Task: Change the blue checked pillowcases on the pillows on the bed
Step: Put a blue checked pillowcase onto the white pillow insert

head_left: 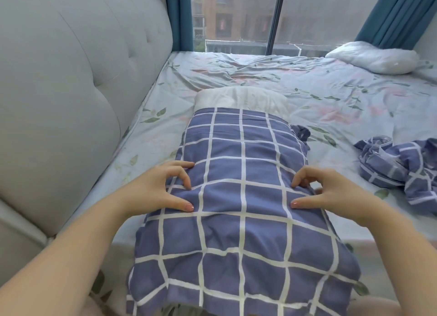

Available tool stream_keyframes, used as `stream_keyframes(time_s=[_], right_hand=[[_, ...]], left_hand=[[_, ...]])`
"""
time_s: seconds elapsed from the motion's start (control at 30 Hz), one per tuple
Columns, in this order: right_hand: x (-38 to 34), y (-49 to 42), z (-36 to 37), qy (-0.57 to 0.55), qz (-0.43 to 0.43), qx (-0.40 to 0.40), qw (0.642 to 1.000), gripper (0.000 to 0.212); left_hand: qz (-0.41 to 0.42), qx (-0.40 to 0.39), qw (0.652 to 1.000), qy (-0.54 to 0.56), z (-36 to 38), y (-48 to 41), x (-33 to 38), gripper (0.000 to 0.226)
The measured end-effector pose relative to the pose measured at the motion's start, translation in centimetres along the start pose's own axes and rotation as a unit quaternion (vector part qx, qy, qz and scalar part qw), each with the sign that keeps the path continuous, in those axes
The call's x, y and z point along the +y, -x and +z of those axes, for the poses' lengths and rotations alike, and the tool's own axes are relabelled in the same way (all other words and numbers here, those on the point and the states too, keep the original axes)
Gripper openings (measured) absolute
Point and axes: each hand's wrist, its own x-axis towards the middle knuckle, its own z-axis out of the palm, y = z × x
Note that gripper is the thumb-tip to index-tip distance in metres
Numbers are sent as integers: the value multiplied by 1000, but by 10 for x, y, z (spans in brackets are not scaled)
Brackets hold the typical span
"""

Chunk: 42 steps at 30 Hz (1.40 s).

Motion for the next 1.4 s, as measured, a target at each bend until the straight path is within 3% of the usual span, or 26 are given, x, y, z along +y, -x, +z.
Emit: stream_keyframes(time_s=[0.17, 0.5, 0.63, 0.77, 0.87, 1.0, 1.13, 1.23, 1.4], right_hand=[[-2, -4, 6, -59, -29, 4, 998, 23], [-6, -7, 10, -202, -37, 102, 973, 25], [-7, -18, 21, -89, -37, 179, 979, 23], [-19, -24, 31, 74, -29, 271, 959, 21], [-33, -22, 35, 63, -37, 248, 966, 15], [-44, -14, 36, -42, -17, 98, 994, 29], [-33, -14, 20, -16, 31, 50, 998, 23], [-23, -14, 13, -4, 31, 73, 997, 28], [-18, -24, 23, 79, -17, 200, 976, 27]], left_hand=[[-4, -3, 998, 58, 3, -6, 2, 10], [-64, 43, 975, 211, -5, -9, 6, 11], [-45, 115, 967, 225, 7, -15, 14, 12], [8, 248, 968, 24, 23, -27, 18, 16], [24, 286, 958, 15, 31, -37, 17, 15], [10, 258, 962, 85, 28, -40, 19, 12], [-17, 220, 959, 179, 20, -33, 19, 8], [-44, 157, 969, 185, 15, -28, 19, 9], [-50, 67, 992, 96, 6, -19, 14, 17]])
